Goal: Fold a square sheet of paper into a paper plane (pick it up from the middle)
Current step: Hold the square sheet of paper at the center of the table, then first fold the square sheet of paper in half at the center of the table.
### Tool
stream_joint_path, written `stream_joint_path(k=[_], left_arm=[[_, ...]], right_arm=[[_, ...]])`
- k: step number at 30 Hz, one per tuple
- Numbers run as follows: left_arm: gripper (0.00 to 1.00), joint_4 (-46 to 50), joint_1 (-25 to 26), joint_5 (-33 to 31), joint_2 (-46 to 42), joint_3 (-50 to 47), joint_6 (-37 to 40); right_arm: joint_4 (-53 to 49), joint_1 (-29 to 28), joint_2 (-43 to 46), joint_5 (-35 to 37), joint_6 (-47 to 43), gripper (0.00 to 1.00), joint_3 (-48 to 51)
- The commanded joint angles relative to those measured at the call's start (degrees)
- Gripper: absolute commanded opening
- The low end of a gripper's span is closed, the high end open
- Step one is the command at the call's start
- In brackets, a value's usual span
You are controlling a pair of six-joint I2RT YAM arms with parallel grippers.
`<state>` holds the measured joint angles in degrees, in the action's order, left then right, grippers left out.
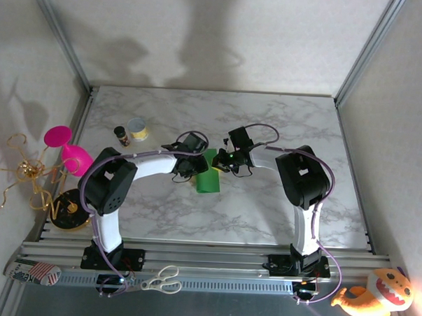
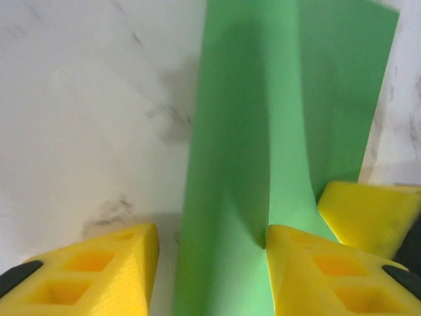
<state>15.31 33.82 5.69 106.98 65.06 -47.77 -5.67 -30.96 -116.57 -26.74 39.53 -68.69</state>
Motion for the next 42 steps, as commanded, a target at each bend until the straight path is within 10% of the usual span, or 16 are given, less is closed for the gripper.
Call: stream_joint_path(k=[1,12,42], left_arm=[[0.49,4.7,-1.98,-5.74,-5.5,2.91,1.86],[0.25,-4.62,-2.36,12.73,-3.1,3.95,0.8],[0.09,1.13,-2.73,13.29,7.78,5.25,8.36]], right_arm=[[-8.0,-0.25,-4.17,7.0,-1.46,0.09,1.41],[-10.28,-0.35,-5.66,9.76,-1.38,0.07,1.02],[-13.38,-0.69,-7.82,14.22,-2.15,0.03,0.05]])
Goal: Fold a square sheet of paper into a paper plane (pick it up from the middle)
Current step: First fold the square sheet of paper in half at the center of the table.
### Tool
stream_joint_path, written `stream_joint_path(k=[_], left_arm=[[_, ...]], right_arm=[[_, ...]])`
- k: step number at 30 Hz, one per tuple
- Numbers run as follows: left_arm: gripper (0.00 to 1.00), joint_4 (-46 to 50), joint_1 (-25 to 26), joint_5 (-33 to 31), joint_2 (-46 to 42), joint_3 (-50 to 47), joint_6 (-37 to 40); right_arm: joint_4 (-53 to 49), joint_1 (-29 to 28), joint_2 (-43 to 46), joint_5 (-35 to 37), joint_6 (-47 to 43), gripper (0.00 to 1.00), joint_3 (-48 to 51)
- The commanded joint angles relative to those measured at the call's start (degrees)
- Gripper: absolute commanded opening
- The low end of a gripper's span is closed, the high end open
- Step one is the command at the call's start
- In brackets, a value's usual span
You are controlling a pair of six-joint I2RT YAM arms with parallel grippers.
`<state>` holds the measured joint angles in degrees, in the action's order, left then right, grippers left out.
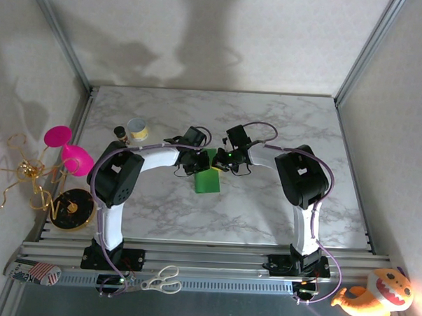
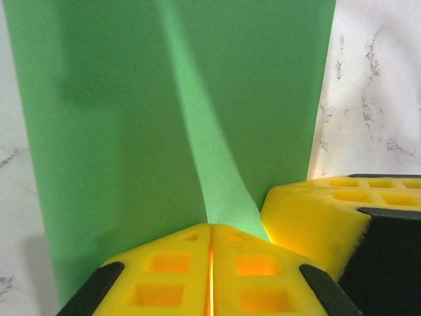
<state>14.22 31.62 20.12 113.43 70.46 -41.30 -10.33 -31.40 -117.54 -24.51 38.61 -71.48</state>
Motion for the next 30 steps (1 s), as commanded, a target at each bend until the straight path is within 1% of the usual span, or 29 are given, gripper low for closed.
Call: stream_joint_path(k=[1,4,9,12,14,16,19,24,26,30], left_arm=[[0.09,2.03,-0.88,-1.13,1.31,-0.76,2.16],[0.1,1.33,-2.26,-0.6,1.3,-3.03,2.63],[0.11,-1.53,-5.05,1.24,-0.78,-9.79,2.26],[0.11,-1.76,-7.56,1.85,-3.57,-13.77,3.28],[0.09,-0.97,-9.17,1.86,-5.98,-15.61,4.48],[0.08,-0.01,-10.32,1.19,-8.89,-16.56,5.41],[0.08,0.58,-10.37,1.52,-12.5,-15.7,5.39],[0.08,-4.42,-8.5,5.55,-16.37,-13.15,1.61],[0.07,-7.01,-7.27,7.32,-15.92,-12.52,-0.24],[0.07,-11.38,-4.45,10.42,-11.62,-11.21,-3.02]], right_arm=[[-8.96,-0.25,-6.94,12.29,-1.32,0.03,2.86],[-9.66,-0.24,-7.29,13.38,-1.85,0.03,2.93],[-10.9,-0.24,-7.49,15.3,-2.79,0.03,3.35],[-11.4,-0.17,-7.58,16.27,-3.15,0.03,3.59],[-11.53,-0.26,-7.6,16.57,-3.3,0.03,3.63],[-11.55,-0.16,-7.51,16.95,-3.37,0.03,3.63],[-11.17,-0.24,-7.36,16.72,-2.78,0.03,3.64],[-11.11,-0.24,-7.31,16.58,-2.39,0.03,3.5],[-11.06,-0.31,-7.29,16.6,-2.39,0.03,3.59],[-10.94,-0.28,-7.57,16.38,-2.31,0.03,3.63]])
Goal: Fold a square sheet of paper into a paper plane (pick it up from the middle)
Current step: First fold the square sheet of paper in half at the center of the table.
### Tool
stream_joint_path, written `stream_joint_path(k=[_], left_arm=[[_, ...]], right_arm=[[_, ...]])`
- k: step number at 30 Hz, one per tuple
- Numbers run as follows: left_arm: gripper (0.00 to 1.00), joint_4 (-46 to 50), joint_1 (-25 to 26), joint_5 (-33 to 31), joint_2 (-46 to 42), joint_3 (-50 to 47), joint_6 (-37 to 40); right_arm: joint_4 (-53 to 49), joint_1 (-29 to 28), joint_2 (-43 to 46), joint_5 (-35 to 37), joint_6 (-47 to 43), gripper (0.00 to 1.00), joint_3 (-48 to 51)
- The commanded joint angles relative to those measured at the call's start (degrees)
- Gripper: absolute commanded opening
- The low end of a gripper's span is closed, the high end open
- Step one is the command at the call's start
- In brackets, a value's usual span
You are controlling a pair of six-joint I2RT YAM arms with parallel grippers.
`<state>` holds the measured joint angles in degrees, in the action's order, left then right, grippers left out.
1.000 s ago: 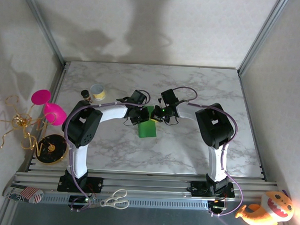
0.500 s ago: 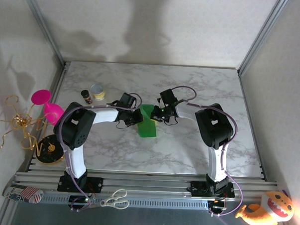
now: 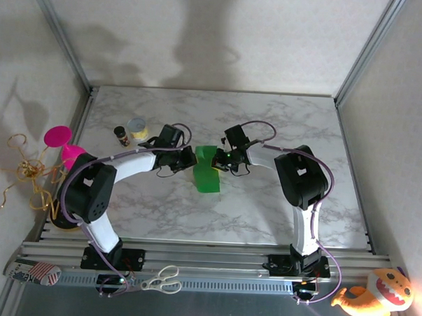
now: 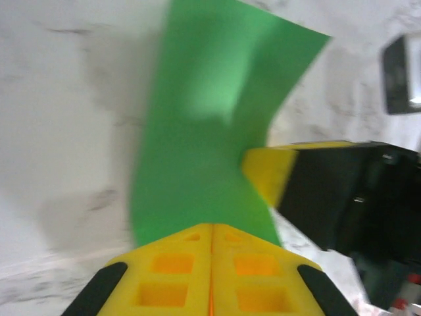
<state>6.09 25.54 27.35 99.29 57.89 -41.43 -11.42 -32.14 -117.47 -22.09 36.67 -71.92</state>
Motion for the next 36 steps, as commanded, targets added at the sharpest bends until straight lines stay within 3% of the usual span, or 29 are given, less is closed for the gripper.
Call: stream_joint_path(k=[1,5,10,19,22,27,36], left_arm=[[0.07,-3.45,2.15,3.49,3.96,1.97,-3.22],[0.06,-3.21,2.87,3.65,7.75,3.0,-2.34],[0.04,4.18,1.88,-0.9,9.22,-0.67,4.49],[0.03,10.04,-3.36,-2.47,-1.72,-12.62,10.93],[0.03,7.69,-3.46,-0.98,-5.17,-11.68,9.0],[0.04,-4.57,-0.65,2.79,-7.69,-9.98,-0.51],[0.03,-7.14,3.46,2.68,4.67,-1.49,-2.37]], right_arm=[[-9.83,0.5,-7.6,13.99,-0.41,0.03,4.03],[-9.69,0.5,-7.73,13.9,-0.45,0.03,4.07],[-9.57,0.49,-7.77,13.86,-0.54,0.02,4.58],[-9.34,0.5,-8.31,14.59,-0.89,0.03,4.73],[-9.26,0.49,-8.48,14.52,-0.89,0.02,4.69],[-9.38,0.49,-8.35,14.6,-0.83,0.03,4.85],[-8.78,0.46,-8.7,14.11,-0.63,0.02,5.29]])
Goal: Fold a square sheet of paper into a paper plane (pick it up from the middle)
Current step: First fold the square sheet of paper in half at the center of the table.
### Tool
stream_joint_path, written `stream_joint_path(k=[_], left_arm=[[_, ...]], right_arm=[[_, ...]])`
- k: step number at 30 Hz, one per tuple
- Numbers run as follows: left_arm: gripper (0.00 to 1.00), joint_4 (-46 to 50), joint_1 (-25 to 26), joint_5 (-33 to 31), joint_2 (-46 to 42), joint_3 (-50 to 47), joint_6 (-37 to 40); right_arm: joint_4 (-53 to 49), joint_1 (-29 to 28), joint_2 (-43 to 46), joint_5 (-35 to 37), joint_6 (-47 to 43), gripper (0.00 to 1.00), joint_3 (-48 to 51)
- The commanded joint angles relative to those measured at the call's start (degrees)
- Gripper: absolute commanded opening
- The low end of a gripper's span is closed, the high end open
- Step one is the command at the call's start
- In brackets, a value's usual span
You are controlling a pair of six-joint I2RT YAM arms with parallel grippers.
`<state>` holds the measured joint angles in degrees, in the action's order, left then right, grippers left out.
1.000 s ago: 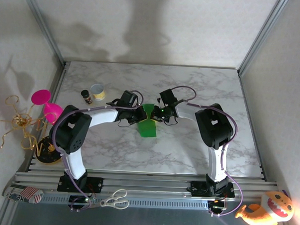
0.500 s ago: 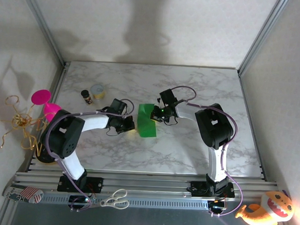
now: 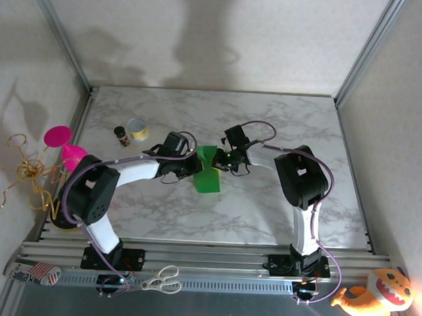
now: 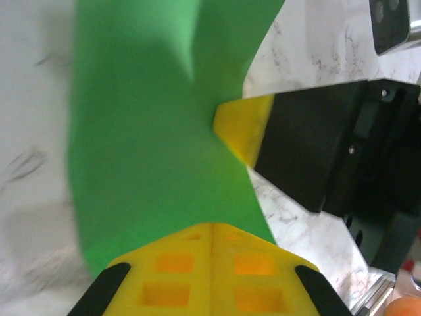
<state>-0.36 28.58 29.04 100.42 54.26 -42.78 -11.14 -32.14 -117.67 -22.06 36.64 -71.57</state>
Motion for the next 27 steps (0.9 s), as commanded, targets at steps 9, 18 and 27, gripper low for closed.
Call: stream_joint_path(k=[9,18,27], left_arm=[[0.0,3.43,0.59,1.25,6.62,-1.6,4.41],[0.0,11.98,0.43,-1.87,-1.37,-13.39,9.1],[0.0,14.01,-0.1,1.92,-12.22,-4.12,7.58]], right_arm=[[-8.44,0.49,-8.76,14.32,-0.17,0.02,5.65],[-8.81,0.5,-8.98,14.75,-0.08,0.02,5.39],[-8.61,0.5,-9.42,14.76,-0.41,0.03,5.43]])
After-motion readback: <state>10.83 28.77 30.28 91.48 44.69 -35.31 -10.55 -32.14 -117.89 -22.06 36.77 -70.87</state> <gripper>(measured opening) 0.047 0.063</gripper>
